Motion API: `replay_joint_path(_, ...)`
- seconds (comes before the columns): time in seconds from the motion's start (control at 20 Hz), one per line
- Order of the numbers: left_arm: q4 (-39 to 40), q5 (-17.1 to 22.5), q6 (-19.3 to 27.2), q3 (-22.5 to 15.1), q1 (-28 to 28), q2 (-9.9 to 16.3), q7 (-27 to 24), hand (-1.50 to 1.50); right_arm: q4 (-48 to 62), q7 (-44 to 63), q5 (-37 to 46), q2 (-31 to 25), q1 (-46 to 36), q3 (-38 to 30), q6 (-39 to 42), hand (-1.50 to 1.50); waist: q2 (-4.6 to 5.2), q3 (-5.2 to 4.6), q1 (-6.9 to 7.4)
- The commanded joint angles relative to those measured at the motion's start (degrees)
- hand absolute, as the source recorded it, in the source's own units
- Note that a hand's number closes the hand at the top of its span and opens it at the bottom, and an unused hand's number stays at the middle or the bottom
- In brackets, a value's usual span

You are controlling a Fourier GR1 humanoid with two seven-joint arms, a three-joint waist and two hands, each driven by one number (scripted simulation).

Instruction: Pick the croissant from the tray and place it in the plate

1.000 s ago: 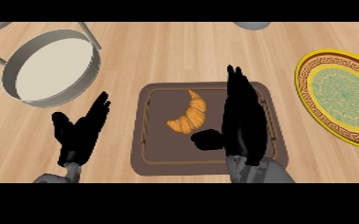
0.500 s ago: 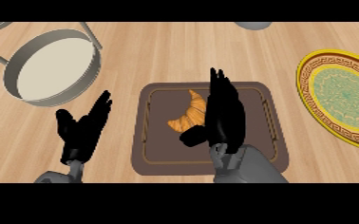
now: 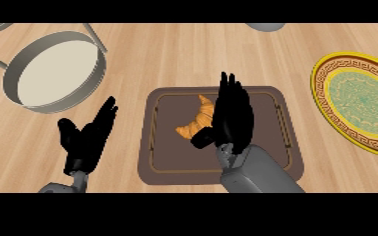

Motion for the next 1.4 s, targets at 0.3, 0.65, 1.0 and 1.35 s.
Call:
replay_joint_path(0.3, 1.37, -1.67, -0.25, -1.48, 1.95, -1.75, 1.21, 0.0, 9.15, 7.28, -3.53, 0.74, -1.9, 1.1, -4.83, -1.5, 0.45, -0.36, 0.2)
replay_joint_path(0.65, -1.24, 0.59, -2.34, 1.44, 2.26, 0.64, 4.68, 0.0, 15.61, 3.67, -8.89, 0.74, -3.53, 3.03, -3.16, 1.5, 0.44, -0.34, 0.65)
replay_joint_path(1.0, 4.39, -1.71, -1.87, 1.62, -0.22, -3.05, 0.91, 0.0, 18.69, 5.55, -6.3, 0.73, -6.59, 7.87, -6.11, 1.5, 0.43, -0.39, 0.03)
replay_joint_path(1.35, -0.23, -2.12, -1.29, 1.3, 0.41, -1.99, 2.98, 0.0, 29.26, 7.97, -3.23, -6.04, -15.83, -14.48, -7.51, 1.5, 1.43, -0.45, 0.73)
